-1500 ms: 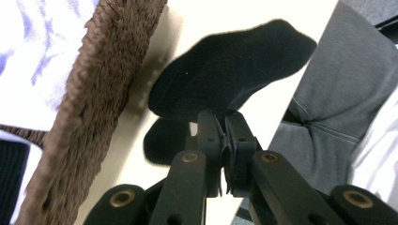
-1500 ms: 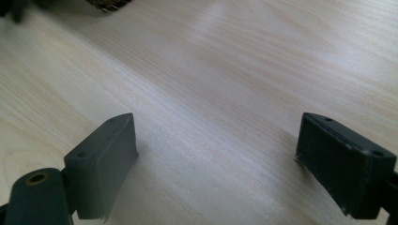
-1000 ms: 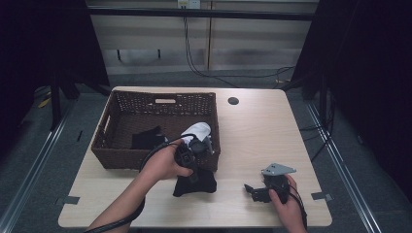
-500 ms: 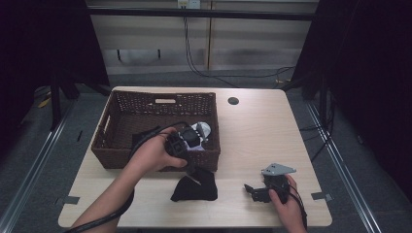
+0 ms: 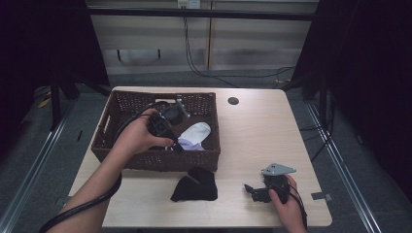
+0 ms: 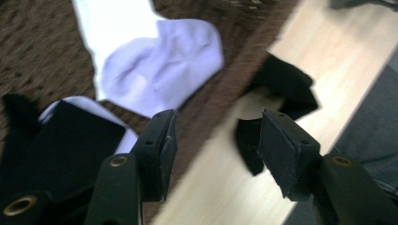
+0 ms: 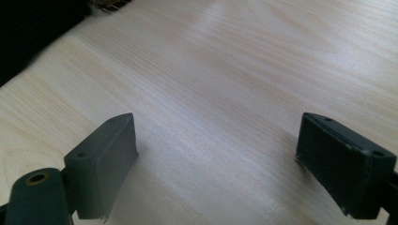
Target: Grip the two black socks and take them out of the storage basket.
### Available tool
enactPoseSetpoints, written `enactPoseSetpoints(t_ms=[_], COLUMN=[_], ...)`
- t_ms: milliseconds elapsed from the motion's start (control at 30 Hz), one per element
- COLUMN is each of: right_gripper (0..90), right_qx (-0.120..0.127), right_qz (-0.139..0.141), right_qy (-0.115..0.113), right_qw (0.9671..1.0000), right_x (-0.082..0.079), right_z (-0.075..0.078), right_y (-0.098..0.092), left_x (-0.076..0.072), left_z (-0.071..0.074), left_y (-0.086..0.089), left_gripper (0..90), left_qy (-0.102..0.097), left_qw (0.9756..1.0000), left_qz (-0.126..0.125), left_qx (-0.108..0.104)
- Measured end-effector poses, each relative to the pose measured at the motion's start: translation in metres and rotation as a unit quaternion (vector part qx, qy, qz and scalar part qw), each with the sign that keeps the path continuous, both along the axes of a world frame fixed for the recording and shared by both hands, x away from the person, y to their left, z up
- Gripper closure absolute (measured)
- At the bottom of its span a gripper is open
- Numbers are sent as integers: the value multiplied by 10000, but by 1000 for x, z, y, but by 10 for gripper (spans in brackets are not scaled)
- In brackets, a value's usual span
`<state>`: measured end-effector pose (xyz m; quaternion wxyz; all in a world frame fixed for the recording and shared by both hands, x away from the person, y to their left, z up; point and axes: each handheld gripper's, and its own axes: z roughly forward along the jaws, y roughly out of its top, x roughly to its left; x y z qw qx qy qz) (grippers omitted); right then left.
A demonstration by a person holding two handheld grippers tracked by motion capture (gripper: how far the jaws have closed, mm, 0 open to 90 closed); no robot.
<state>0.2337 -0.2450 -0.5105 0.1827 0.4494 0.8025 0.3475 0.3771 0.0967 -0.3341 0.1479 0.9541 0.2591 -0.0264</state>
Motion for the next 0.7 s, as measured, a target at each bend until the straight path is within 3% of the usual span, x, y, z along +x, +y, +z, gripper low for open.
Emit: enactPoseSetpoints(t_ms=[33, 300, 700], right_gripper=[117, 117, 117], right_qx=[2, 0, -11], right_qz=[0, -1, 5], right_qy=[3, 6, -5], right_qw=[10000, 10000, 10000], right_x=[0, 0, 0], right_z=[0, 0, 0], right_y=[0, 0, 0], left_x=[4, 34, 58], left_z=[-2, -28, -61], left_y=[3, 33, 52], left_gripper=[412, 397, 376], left_qy=[-15, -120, -90], left_qw=[10000, 9978, 9946], left_qz=[61, 650, 1024], left_qx=[1, 18, 110])
